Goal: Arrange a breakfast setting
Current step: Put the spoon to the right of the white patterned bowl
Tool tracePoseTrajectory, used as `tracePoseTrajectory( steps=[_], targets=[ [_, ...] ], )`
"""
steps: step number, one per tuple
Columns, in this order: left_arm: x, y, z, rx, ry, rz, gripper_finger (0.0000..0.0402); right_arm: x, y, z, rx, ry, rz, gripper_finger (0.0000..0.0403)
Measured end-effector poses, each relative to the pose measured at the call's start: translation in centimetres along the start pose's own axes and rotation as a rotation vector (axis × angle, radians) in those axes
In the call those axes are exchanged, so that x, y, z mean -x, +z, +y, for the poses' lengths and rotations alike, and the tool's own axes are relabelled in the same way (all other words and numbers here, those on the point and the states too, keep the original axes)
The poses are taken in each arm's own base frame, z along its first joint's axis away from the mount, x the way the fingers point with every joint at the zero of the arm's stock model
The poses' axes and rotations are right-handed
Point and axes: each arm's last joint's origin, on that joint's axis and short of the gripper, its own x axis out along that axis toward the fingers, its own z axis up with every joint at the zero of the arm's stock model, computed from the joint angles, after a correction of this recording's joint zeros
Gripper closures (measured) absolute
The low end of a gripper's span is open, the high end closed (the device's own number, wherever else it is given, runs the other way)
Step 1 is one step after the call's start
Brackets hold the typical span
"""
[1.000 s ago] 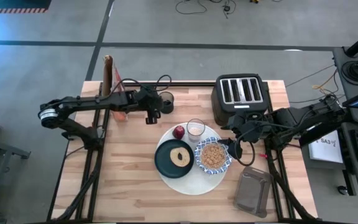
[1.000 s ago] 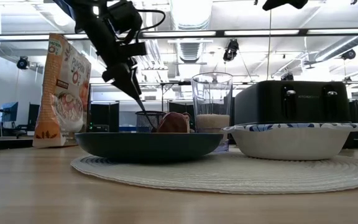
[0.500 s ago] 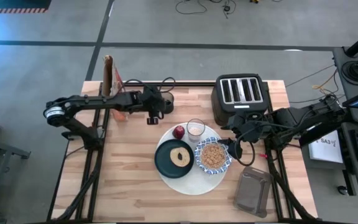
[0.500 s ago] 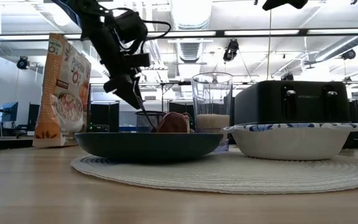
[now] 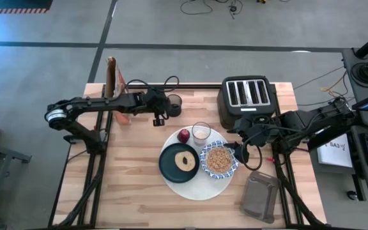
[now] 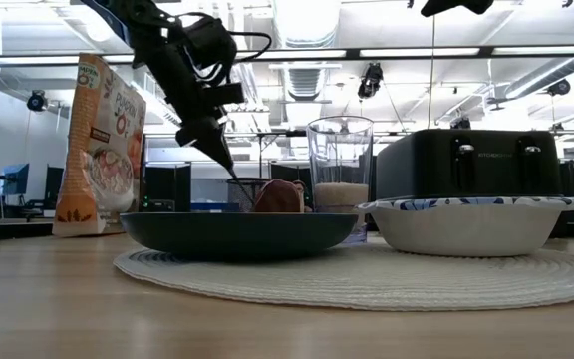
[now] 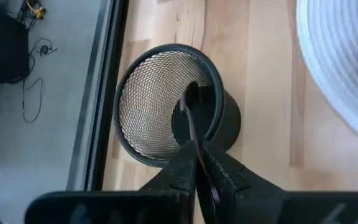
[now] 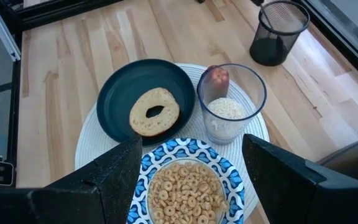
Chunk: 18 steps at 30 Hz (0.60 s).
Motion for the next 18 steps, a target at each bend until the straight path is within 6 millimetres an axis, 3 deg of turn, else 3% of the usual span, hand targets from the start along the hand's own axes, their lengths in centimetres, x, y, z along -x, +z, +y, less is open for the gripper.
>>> tracePoseTrajectory(
  steps=[7, 18],
  targets=[
    [0.9, 1.1, 0.9, 0.018, 0.014, -0.03, 0.04, 0.0, 0.0, 0.0, 0.0, 0.0, 0.0, 0.0138],
    [5.5, 4.2, 3.6, 0.041, 0.003, 0.001, 0.0401, 0.0, 0.0, 0.0, 0.007, 0.0, 0.0, 0.0138]
  ],
)
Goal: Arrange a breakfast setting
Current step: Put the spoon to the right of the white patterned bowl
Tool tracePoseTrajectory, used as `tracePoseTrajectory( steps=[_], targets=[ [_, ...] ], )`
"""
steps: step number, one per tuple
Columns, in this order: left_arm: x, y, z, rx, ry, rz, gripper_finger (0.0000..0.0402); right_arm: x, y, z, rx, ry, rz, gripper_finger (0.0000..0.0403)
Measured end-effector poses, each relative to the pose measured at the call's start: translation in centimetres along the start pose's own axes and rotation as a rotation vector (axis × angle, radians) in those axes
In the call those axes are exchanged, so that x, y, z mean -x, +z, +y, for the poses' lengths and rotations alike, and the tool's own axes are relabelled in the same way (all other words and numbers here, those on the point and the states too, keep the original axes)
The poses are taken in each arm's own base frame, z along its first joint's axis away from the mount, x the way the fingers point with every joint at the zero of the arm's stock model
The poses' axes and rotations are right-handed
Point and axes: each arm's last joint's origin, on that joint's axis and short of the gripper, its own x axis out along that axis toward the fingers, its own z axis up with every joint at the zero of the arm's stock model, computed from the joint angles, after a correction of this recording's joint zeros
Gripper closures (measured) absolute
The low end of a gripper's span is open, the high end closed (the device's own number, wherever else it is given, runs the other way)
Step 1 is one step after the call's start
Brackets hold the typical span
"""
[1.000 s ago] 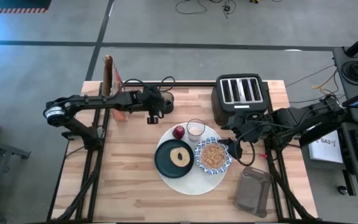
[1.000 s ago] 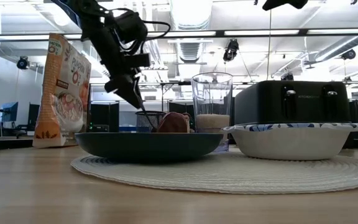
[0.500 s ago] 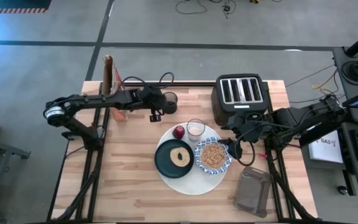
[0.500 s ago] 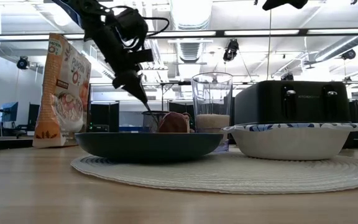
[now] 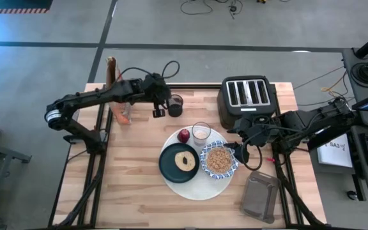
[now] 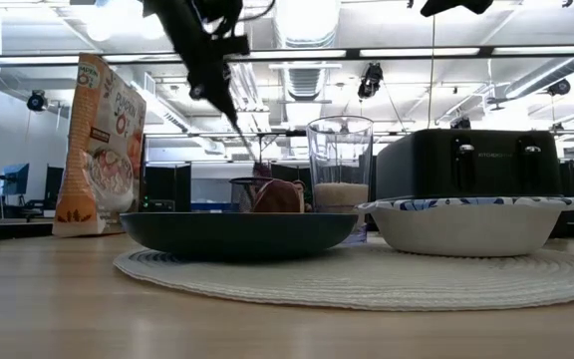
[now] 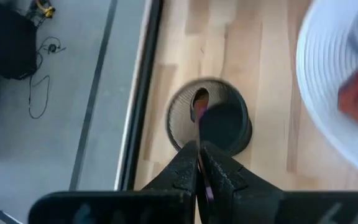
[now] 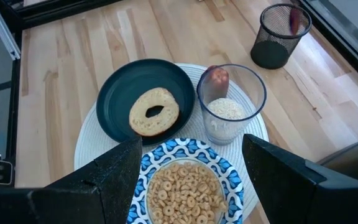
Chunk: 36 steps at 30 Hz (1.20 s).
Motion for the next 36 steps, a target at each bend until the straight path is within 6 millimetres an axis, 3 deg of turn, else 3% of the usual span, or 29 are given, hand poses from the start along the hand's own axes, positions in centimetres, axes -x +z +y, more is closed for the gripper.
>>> tracePoseTrajectory(
  steps=[7, 16, 21, 26, 36],
  targets=[
    [3.6, 1.4, 1.6, 0.139, 0.057, -0.103, 0.0401, 0.0, 0.2, 0.1, 0.047, 0.011, -0.022, 0.0138],
    [7.5, -0.8, 1.6, 0.324, 0.167, -0.297, 0.0401, 0.0, 0.8, 0.1, -0.03, -0.012, -0.097, 0.0138],
    [7.7, -3.4, 0.2, 0.464, 0.195, -0.519, 0.0401, 0.0, 0.9, 0.2, -0.048, 0.0, -0.1, 0.0138],
    [7.1, -5.6, -1.7, 0.6, 0.149, -0.897, 0.0401, -0.5, 0.9, 0.4, -0.045, -0.006, -0.092, 0.0138],
    [5.0, -9.4, -5.9, 0.726, 0.058, -1.42, 0.0402, -3.4, 1.7, 1.6, -0.086, -0.02, -0.096, 0.0138]
  ],
)
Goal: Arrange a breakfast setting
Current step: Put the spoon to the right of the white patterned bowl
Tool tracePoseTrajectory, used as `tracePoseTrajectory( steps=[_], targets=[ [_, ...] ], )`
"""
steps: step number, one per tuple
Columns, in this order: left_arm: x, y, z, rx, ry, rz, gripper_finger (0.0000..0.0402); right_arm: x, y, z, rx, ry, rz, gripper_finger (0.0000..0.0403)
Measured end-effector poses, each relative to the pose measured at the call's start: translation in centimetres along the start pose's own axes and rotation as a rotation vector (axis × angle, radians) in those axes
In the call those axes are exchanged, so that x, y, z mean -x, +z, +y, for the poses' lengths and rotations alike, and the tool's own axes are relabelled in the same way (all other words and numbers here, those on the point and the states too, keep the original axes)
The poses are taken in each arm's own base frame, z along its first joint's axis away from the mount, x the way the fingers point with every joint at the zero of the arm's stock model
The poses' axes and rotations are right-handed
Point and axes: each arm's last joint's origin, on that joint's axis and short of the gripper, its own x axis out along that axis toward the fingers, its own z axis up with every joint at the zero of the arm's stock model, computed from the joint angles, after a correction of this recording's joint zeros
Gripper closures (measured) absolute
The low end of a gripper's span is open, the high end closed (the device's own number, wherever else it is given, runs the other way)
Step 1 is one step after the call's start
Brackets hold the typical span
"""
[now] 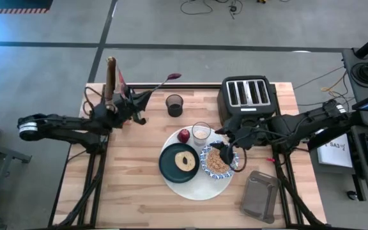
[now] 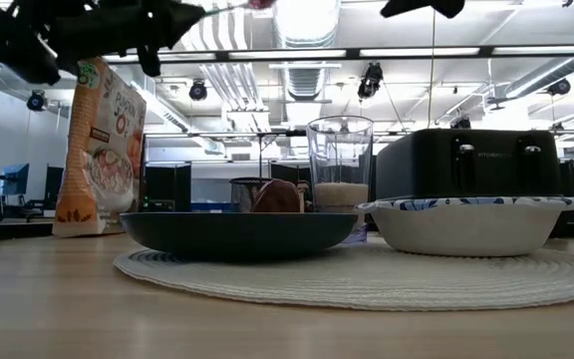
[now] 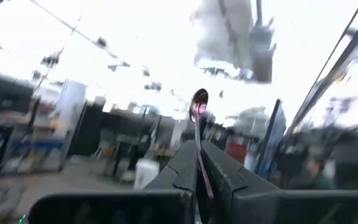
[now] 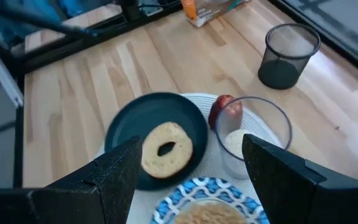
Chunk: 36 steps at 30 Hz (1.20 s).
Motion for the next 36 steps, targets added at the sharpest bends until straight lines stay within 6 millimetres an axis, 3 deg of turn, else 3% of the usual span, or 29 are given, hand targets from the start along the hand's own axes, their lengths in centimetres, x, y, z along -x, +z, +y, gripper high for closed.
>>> tracePoseTrajectory(
  steps=[5, 10, 18, 23, 29, 36],
  targets=[
    [0.1, -0.6, -0.7, 0.034, -0.043, -0.071, 0.0402, -1.4, 1.1, 0.8, -0.063, -0.013, 0.007, 0.0138],
    [-1.1, -1.2, -2.3, 0.007, -0.096, -0.087, 0.0402, -1.8, 3.1, 1.9, 0.106, -0.028, -0.076, 0.0153],
    [-2.6, -2.2, -5.4, -0.17, -0.17, -0.167, 0.0402, -1.3, 6.0, 3.0, 0.279, -0.036, -0.354, 0.0187],
    [-3.8, -3.0, -7.6, -0.332, -0.153, -0.168, 0.0401, -1.2, 7.5, 2.5, 0.271, -0.07, -0.489, 0.0185],
    [-5.5, -3.4, -9.8, -0.489, -0.159, -0.209, 0.0401, -2.4, 8.3, 1.0, 0.243, -0.121, -0.491, 0.0175],
    [-6.0, -3.3, -10.2, -0.557, -0.123, -0.212, 0.0401, -2.7, 9.9, -1.2, 0.198, -0.126, -0.554, 0.0174]
  ],
)
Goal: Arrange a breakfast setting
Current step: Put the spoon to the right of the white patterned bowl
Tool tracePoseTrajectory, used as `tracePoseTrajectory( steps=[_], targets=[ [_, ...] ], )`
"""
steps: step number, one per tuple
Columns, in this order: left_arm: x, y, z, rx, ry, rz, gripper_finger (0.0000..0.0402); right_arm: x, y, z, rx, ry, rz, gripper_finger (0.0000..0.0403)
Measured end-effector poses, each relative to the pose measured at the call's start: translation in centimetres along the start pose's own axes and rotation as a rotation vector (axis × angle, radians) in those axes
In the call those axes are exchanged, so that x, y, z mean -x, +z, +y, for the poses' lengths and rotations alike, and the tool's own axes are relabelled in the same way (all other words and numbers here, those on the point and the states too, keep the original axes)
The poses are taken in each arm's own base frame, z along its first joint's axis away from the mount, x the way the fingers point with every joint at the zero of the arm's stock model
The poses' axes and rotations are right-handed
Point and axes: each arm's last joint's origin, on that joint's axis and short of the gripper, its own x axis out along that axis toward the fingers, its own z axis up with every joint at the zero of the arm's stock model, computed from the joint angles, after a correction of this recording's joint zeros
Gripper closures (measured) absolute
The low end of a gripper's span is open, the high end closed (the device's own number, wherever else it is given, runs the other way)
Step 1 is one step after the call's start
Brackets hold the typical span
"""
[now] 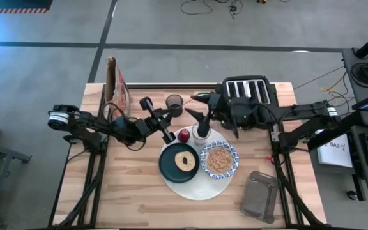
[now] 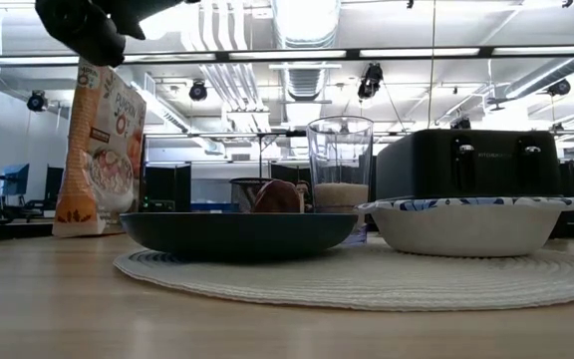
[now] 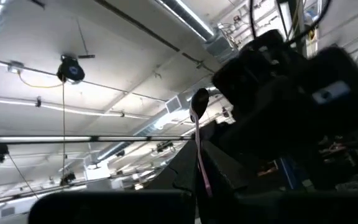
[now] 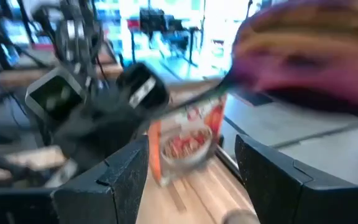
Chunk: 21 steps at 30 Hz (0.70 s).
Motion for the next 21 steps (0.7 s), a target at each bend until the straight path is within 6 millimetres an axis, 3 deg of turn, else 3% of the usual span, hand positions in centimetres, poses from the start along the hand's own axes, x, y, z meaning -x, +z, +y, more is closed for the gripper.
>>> tracePoseTrajectory(
  steps=[10, 21],
  targets=[
    [-2.2, 1.7, 0.5, -0.15, 0.069, -0.065, 0.0401, -1.8, 2.0, -3.9, -0.112, 0.135, -0.227, 0.0174],
    [-3.5, 2.4, 1.2, -0.203, 0.119, -0.091, 0.0401, -2.0, 2.2, -4.6, -0.102, 0.283, -0.294, 0.0174]
  ],
)
